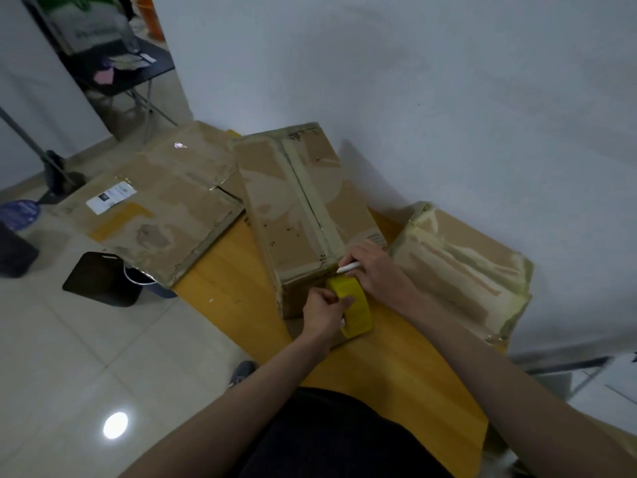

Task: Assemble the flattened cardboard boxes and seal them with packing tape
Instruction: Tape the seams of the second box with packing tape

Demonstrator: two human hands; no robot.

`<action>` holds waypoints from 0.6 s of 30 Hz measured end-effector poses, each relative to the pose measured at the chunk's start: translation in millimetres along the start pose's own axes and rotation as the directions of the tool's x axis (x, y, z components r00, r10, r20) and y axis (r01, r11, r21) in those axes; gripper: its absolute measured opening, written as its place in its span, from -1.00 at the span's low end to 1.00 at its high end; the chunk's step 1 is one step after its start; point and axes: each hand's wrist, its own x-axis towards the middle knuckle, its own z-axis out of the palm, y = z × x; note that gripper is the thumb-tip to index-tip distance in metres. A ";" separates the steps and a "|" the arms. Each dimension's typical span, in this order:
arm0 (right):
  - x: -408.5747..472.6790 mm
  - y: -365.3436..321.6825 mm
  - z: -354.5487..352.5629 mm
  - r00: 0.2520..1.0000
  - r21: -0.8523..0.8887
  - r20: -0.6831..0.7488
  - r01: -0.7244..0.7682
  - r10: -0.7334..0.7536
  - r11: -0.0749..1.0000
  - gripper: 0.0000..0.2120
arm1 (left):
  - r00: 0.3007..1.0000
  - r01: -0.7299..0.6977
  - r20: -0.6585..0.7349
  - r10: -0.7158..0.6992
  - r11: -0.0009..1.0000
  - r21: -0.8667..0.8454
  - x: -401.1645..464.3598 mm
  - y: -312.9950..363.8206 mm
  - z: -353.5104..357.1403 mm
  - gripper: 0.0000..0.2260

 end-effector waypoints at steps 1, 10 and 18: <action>-0.1 0.2 -0.2 1.000 -0.002 0.006 0.009 -0.009 1.000 -0.88 | 1.000 0.002 0.001 -0.002 1.000 -0.009 0.5 -0.7 -0.1 -0.75; -1.8 -2.2 6.2 0.999 -0.042 -0.006 0.049 -0.049 0.998 -0.90 | 1.000 0.005 -0.011 -0.005 0.999 -0.042 5.1 -5.7 1.6 -0.74; -1.5 -1.8 7.2 0.997 -0.135 -0.017 0.072 -0.075 0.988 -0.89 | 1.000 0.018 -0.010 -0.018 0.997 -0.078 6.3 -5.7 3.9 -0.74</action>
